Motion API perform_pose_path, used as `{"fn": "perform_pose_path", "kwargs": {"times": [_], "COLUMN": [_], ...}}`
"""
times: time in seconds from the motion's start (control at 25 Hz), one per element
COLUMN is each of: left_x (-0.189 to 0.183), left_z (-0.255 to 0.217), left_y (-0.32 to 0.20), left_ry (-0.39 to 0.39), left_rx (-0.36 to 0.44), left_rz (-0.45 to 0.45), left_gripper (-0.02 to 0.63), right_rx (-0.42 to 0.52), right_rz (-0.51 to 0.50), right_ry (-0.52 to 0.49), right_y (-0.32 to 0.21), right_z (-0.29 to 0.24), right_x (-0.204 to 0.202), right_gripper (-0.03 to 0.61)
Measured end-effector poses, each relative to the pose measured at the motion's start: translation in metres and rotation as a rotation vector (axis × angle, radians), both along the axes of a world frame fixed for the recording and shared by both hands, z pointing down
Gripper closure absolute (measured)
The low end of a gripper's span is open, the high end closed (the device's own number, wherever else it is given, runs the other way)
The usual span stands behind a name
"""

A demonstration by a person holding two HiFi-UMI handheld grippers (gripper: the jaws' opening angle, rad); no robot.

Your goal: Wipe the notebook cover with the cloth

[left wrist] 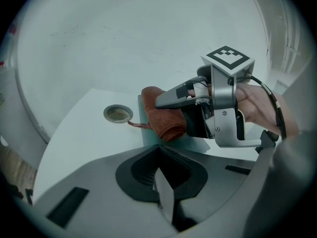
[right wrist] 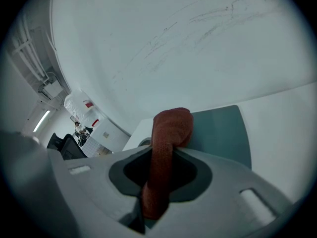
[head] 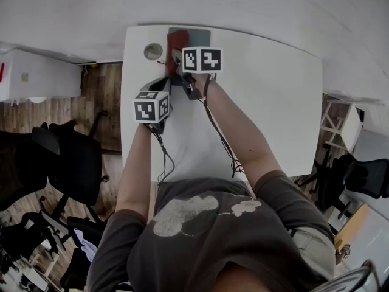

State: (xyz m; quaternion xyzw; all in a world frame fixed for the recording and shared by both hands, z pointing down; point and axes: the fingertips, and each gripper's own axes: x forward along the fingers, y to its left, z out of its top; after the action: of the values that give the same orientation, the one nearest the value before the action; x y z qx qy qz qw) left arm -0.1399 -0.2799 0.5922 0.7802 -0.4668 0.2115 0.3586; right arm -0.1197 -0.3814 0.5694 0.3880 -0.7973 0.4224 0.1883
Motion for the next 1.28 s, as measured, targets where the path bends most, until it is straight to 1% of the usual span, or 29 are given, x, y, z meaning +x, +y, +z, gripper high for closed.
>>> {"fn": "perform_pose_path", "kwargs": {"times": [0.32, 0.76, 1.16, 1.28], "left_x": [0.000, 0.001, -0.001, -0.001], "left_z": [0.002, 0.001, 0.003, 0.002], "left_y": [0.000, 0.000, 0.000, 0.001], "left_ry": [0.002, -0.006, -0.011, 0.000], "left_rx": [-0.006, 0.001, 0.004, -0.003], "left_rz": [0.000, -0.002, -0.002, -0.001], "left_gripper": [0.620, 0.620, 0.620, 0.620], "right_rx": [-0.009, -0.017, -0.025, -0.028], "right_rz": [0.024, 0.067, 0.101, 0.108], "right_ry": [0.017, 0.051, 0.063, 0.066], "right_y": [0.002, 0.006, 0.011, 0.013], "right_z": [0.005, 0.007, 0.012, 0.011], "right_x": [0.024, 0.069, 0.096, 0.102], "right_gripper": [0.499, 0.497, 0.497, 0.497]}}
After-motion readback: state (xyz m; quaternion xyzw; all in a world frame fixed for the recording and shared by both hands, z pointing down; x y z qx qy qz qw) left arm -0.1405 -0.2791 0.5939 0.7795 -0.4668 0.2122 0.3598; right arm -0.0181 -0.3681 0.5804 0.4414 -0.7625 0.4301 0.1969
